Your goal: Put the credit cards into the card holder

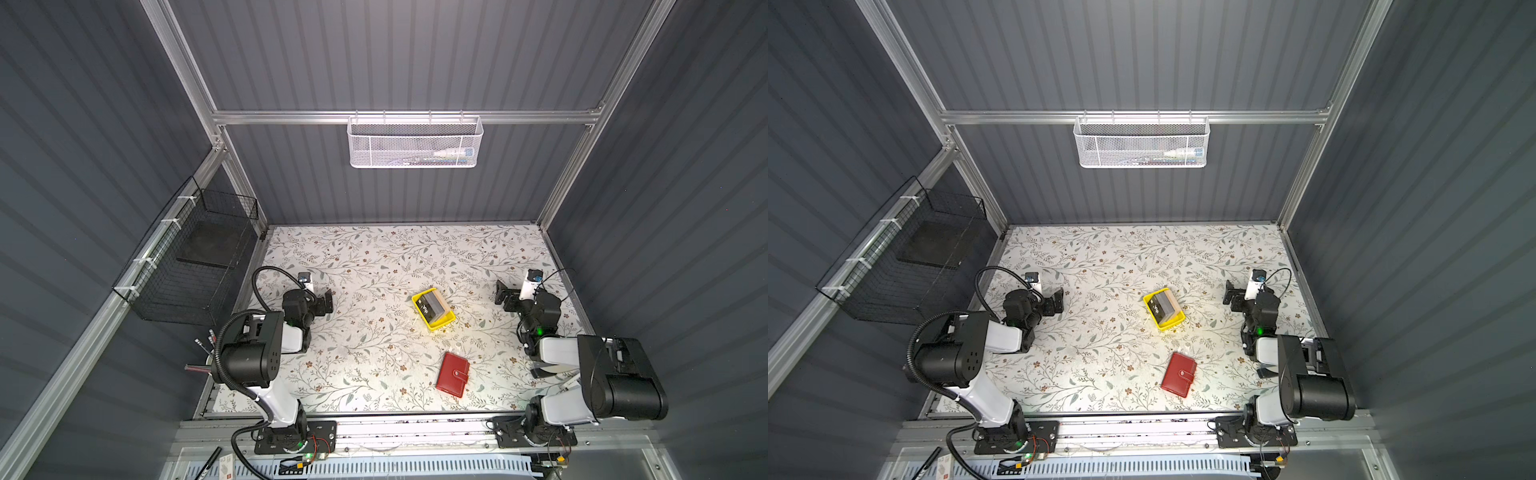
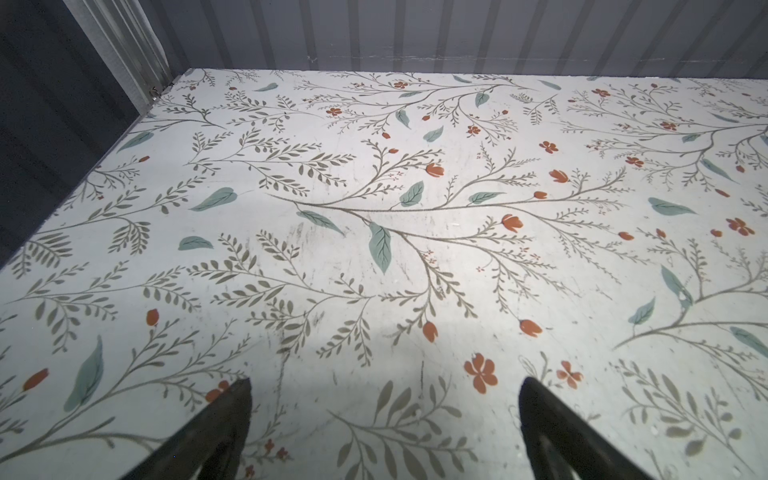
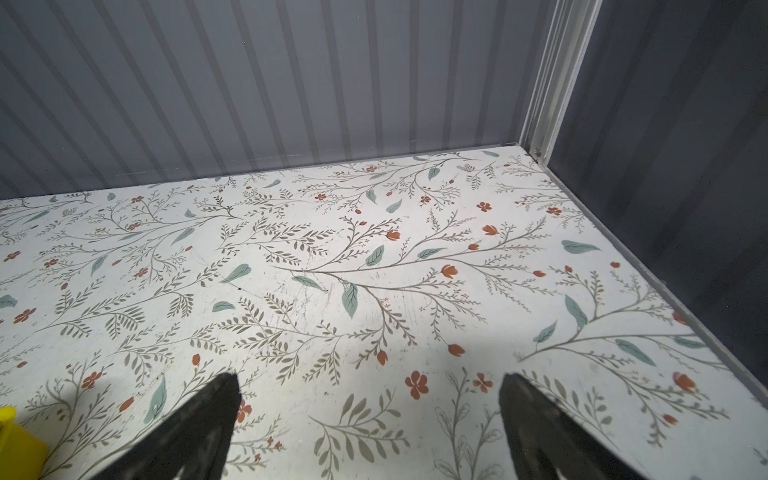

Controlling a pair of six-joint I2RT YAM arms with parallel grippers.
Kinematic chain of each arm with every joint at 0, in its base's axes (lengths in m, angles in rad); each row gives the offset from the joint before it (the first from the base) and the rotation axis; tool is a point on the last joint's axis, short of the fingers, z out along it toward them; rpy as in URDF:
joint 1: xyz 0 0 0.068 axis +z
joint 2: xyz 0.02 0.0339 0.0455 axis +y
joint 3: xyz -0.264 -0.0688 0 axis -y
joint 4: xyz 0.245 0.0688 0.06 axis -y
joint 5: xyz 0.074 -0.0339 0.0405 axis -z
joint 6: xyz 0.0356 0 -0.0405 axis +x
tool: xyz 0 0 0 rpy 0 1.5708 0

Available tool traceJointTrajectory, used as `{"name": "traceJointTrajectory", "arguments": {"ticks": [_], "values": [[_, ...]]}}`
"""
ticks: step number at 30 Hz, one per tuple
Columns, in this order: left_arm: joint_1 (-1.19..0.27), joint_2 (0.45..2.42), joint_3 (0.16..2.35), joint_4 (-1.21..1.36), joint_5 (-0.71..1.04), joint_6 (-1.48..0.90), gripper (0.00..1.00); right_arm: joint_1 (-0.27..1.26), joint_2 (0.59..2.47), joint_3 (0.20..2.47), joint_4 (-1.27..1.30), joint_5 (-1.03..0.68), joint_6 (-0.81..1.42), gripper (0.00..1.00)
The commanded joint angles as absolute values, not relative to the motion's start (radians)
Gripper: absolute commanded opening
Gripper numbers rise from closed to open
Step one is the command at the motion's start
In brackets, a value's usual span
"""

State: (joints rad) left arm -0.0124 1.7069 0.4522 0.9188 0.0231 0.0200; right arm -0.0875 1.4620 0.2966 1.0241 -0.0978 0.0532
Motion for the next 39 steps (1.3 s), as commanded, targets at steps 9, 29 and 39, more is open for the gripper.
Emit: {"name": "traceJointTrajectory", "arguments": {"ticks": [9, 29, 39], "values": [[-0.036, 1.675, 0.458, 0.905, -0.003, 0.056, 1.00, -0.090, 1.441, 0.268, 1.077, -0.067, 0.074, 0.99], [-0.216, 1.408, 0.751, 0.111, -0.060, -0.150, 1.00, -0.084, 1.056, 0.493, 0.328, -0.016, 0.314, 0.99], [-0.338, 1.305, 0.742, -0.012, 0.080, -0.379, 1.00, 0.077, 0.908, 0.573, -0.061, -0.092, 0.441, 0.99]]}}
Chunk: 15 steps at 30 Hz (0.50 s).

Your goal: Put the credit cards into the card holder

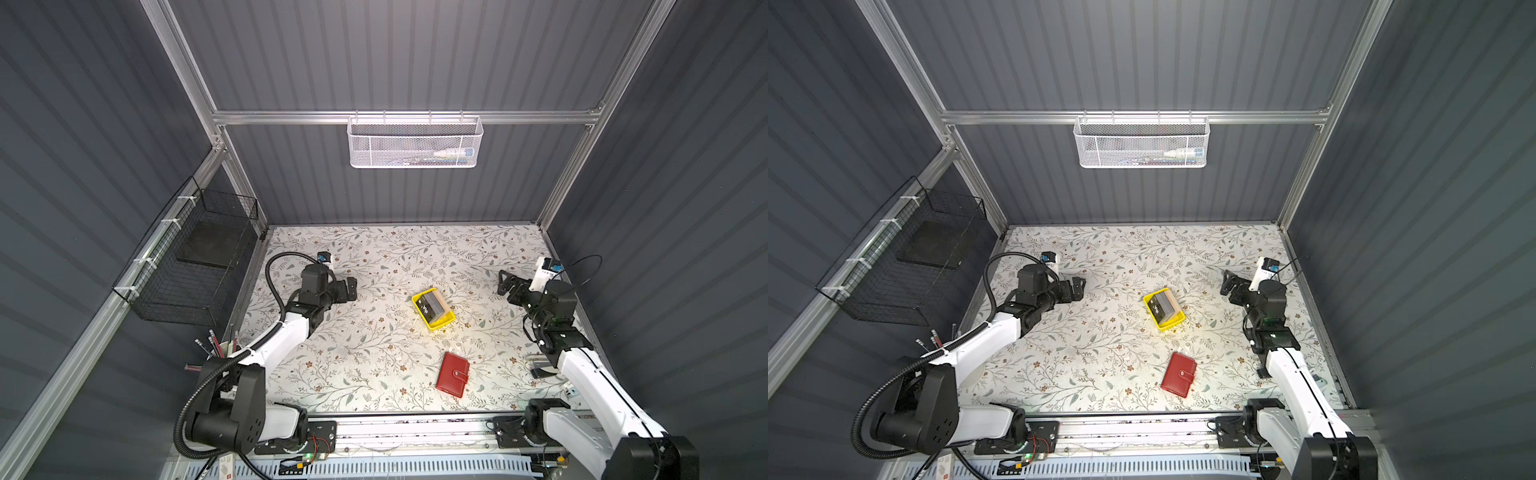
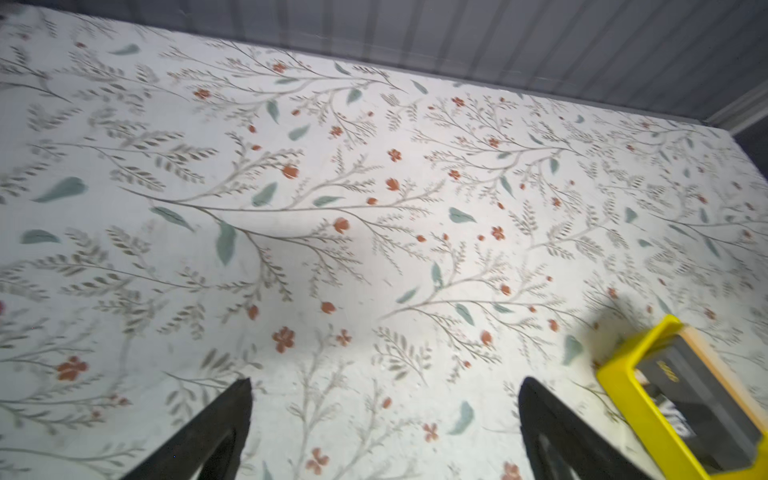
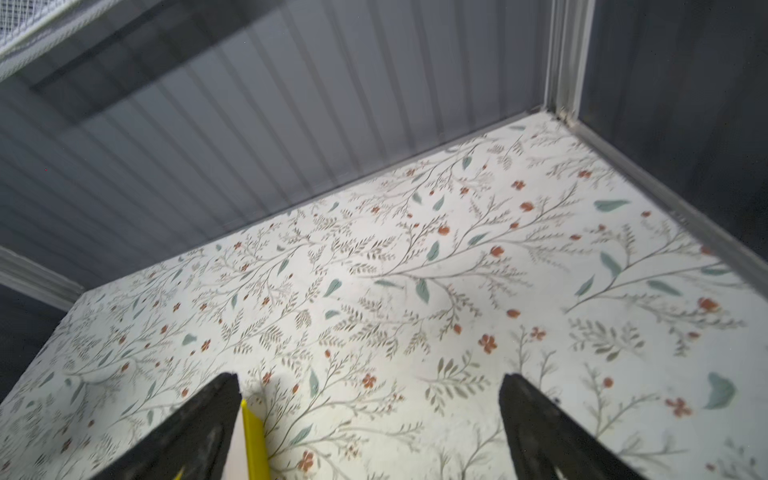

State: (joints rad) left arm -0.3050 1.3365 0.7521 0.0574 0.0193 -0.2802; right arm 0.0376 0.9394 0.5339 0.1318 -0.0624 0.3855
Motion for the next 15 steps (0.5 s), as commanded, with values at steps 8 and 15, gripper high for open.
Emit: {"name": "traceJointTrajectory", "arguments": {"ticks": [8, 15], "values": [[-0.435, 1.295, 0.677, 0.058, 0.118, -0.528, 1.00, 0.281, 0.851, 0.568, -0.228, -0.074, 0.542, 0.99], [-0.509, 1.325, 0.678, 0.080, 0.115, -0.568, 1.00, 0.438, 0.861, 0.545, -0.240, -0.048, 0.601, 0.99]]}}
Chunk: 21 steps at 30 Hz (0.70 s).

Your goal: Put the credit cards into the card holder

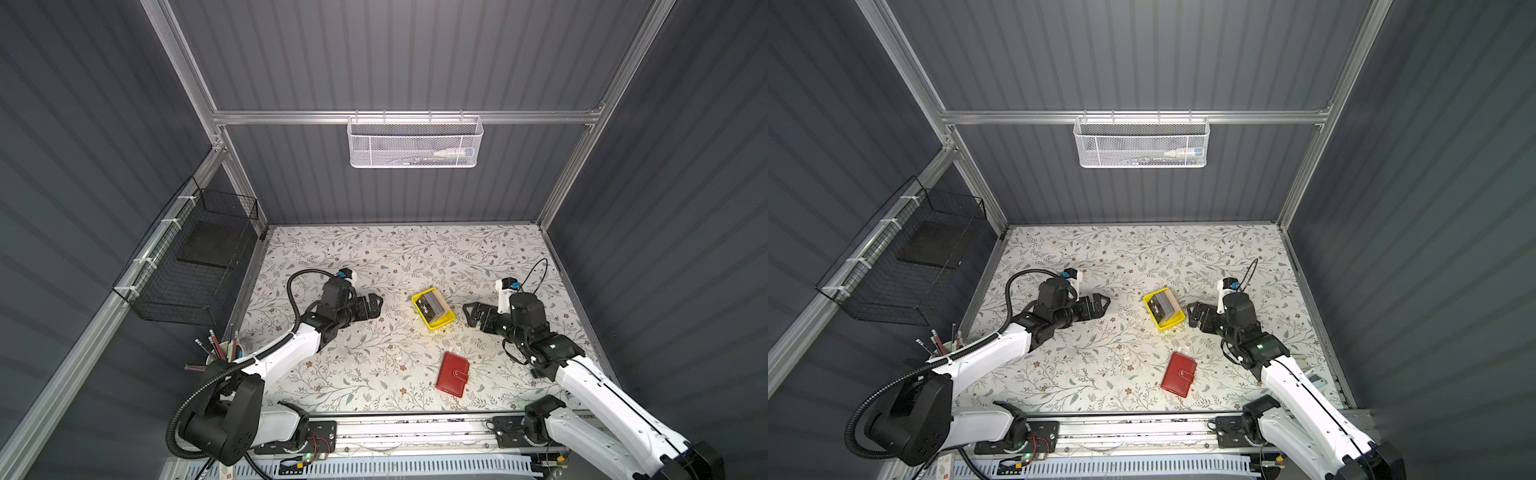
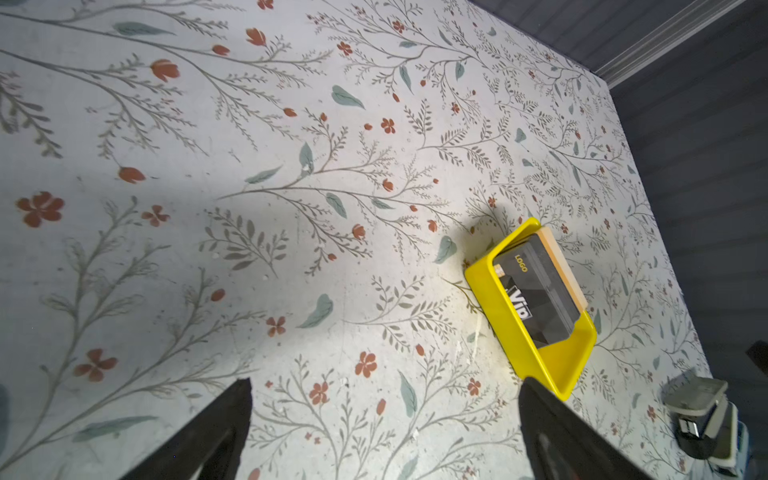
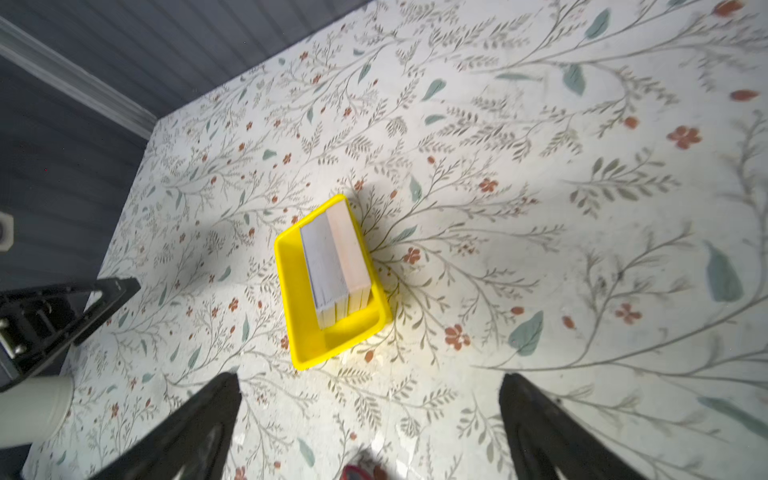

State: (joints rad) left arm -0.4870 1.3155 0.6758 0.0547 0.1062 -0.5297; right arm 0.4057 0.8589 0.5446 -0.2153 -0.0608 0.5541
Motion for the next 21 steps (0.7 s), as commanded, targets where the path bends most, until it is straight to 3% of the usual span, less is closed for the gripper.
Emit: {"name": "traceJointTrajectory", "arguments": {"ticks": [1, 6, 8, 21], "values": [[-0.517, 1.328, 0.678, 0.079, 0.113, -0.572, 1.00, 0.450, 0.861, 0.537, -0.231, -0.054, 0.605, 0.99], [-0.544, 1.366, 0.669, 0.107, 0.143, -0.616, 1.00, 0.508, 0.878, 0.480, -0.142, -0.099, 0.662, 0.97], [-0.548, 1.393, 0.679, 0.120, 0.171, -0.622, 0.98, 0.537, 0.888, 0.461, -0.107, -0.095, 0.688, 0.89], [-0.561, 1.508, 0.729, 0.127, 0.209, -0.639, 0.98, 0.598, 0.978, 0.404, 0.039, -0.153, 0.763, 0.72]]}}
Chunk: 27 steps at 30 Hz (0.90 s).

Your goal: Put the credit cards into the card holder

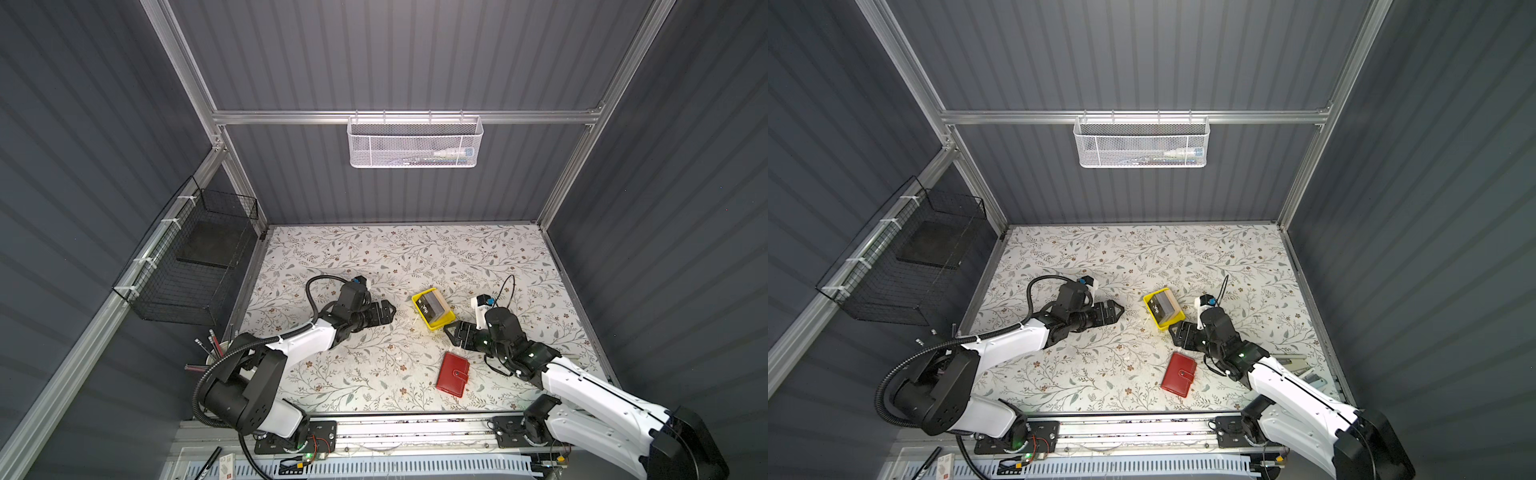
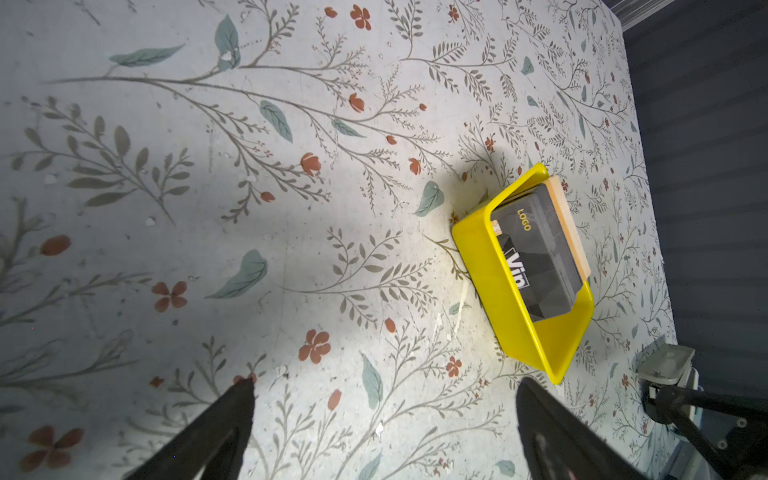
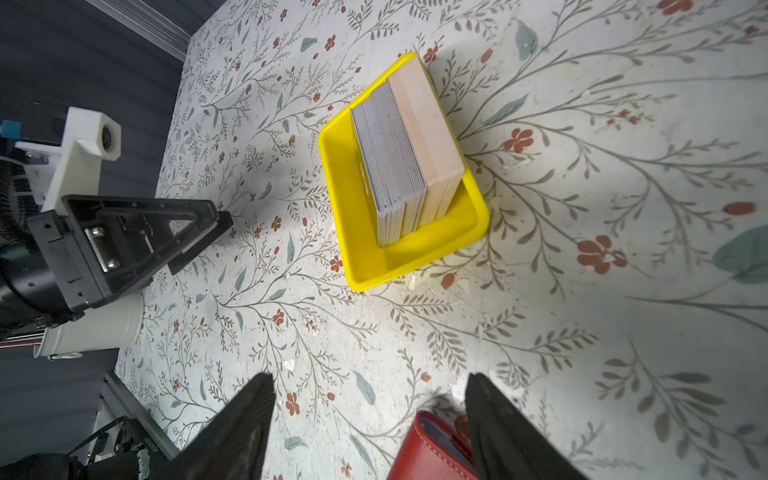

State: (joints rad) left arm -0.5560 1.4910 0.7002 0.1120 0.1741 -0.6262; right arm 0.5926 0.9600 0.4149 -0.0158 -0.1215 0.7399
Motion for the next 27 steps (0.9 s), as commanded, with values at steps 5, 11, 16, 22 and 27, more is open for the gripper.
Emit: {"name": "traceJointTrajectory", "arguments": {"ticks": [5, 11, 16, 22, 27], "values": [[-0.561, 1.503, 0.718, 0.149, 0.221, -0.640, 0.97, 0.598, 1.039, 0.413, 0.088, -0.203, 0.772, 0.65], [-0.561, 1.540, 0.723, 0.184, 0.271, -0.669, 0.92, 0.597, 1.091, 0.439, 0.092, -0.222, 0.751, 0.57], [-0.561, 1.577, 0.724, 0.226, 0.322, -0.716, 0.85, 0.597, 1.155, 0.455, 0.098, -0.236, 0.732, 0.47], [-0.562, 1.598, 0.739, 0.229, 0.385, -0.733, 0.84, 0.599, 1.218, 0.466, 0.123, -0.233, 0.741, 0.41], [-0.572, 1.617, 0.733, 0.266, 0.396, -0.742, 0.84, 0.599, 1.262, 0.489, 0.110, -0.192, 0.726, 0.39]]}}
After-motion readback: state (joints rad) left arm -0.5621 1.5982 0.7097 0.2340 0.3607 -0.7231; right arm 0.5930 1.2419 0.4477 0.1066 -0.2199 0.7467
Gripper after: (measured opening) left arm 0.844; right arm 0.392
